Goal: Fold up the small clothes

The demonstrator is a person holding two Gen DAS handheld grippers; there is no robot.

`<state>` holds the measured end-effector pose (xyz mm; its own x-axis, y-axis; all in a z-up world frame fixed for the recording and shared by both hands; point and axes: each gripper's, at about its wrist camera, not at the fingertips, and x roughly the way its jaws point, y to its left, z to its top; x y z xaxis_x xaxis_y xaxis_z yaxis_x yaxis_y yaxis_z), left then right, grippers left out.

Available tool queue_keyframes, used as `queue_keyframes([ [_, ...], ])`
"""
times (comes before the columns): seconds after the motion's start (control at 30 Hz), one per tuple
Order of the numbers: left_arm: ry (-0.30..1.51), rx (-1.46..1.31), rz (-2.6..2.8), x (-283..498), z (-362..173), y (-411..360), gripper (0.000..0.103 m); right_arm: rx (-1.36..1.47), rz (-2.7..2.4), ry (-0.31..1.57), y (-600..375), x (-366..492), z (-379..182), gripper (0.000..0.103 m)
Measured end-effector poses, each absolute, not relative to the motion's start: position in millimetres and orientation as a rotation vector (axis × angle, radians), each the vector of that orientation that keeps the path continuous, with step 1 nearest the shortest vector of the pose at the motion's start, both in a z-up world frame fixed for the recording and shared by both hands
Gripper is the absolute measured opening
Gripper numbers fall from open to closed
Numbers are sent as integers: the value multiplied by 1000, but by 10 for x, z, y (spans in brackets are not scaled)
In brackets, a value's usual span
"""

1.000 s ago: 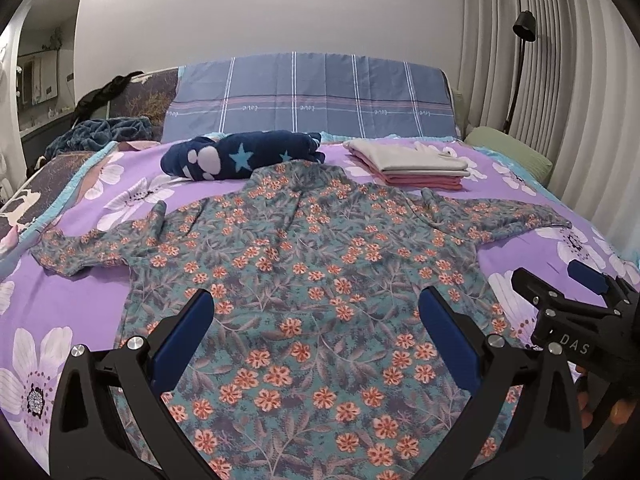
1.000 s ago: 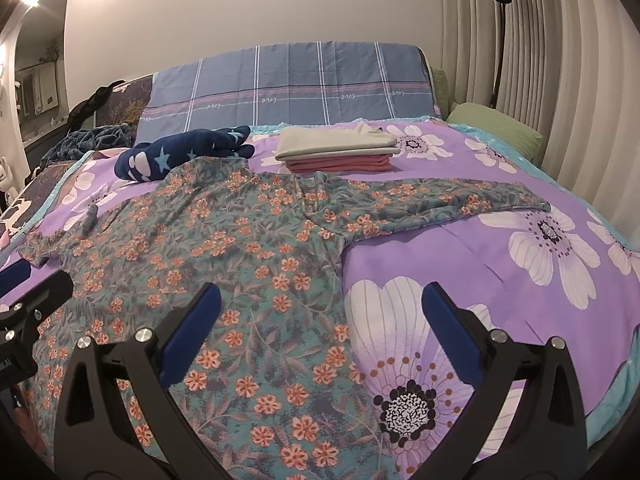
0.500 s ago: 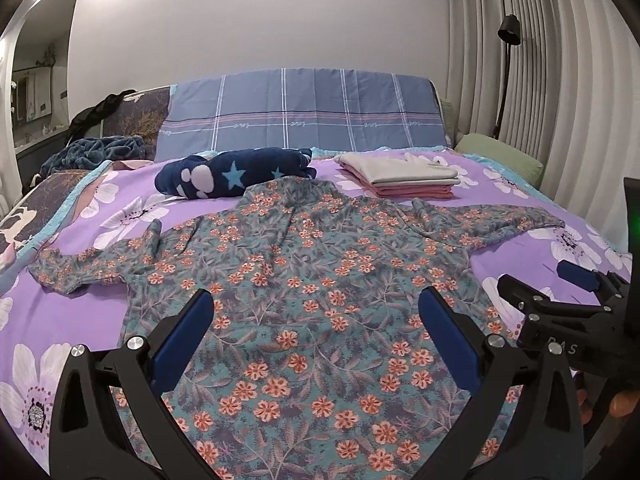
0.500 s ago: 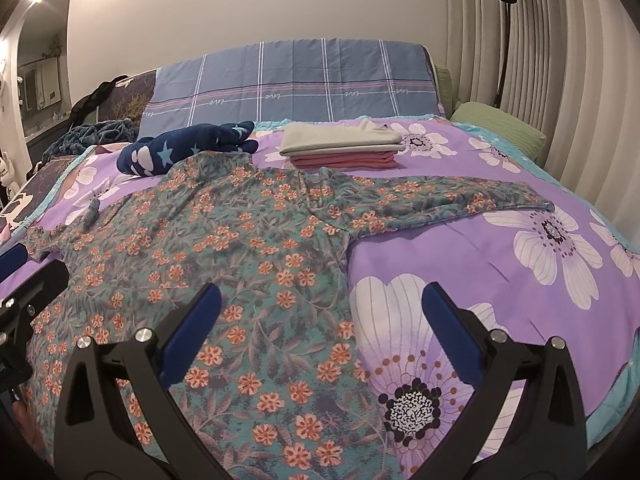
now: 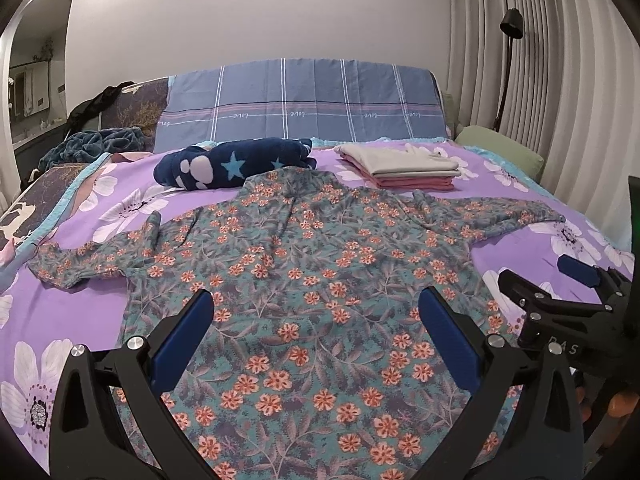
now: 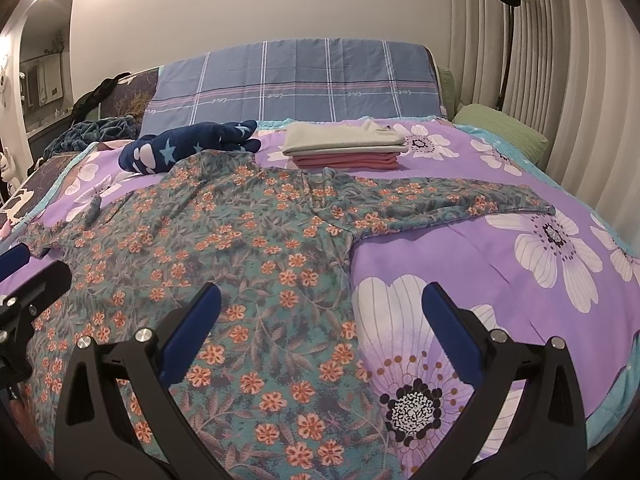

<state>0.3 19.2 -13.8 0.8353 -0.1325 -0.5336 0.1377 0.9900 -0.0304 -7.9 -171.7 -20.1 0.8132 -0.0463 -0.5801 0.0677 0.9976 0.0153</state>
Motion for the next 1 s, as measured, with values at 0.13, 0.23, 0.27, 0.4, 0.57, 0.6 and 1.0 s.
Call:
queue_keyframes([
  [0.13,560,7,-148,-18,-126,204,102,41,-59,624,-1719,-75,-204,101],
  [0.23,563,8,-142,-20,-124,206,102,36,-56,625,-1701,-74,-202,101],
  [0.27,566,8,-137,-13,-124,207,102,34,-55,625,-1697,-72,-202,101],
  [0.4,585,-12,-137,11,-143,244,102,25,-52,624,-1673,-68,-200,101],
  [0.57,588,-15,-128,15,-162,276,102,26,-49,626,-1663,-56,-208,101],
  [0.6,586,-14,-121,17,-167,285,102,27,-44,626,-1661,-56,-208,101],
  [1.0,581,-11,-120,21,-202,365,102,10,-21,637,-1523,10,-244,101],
])
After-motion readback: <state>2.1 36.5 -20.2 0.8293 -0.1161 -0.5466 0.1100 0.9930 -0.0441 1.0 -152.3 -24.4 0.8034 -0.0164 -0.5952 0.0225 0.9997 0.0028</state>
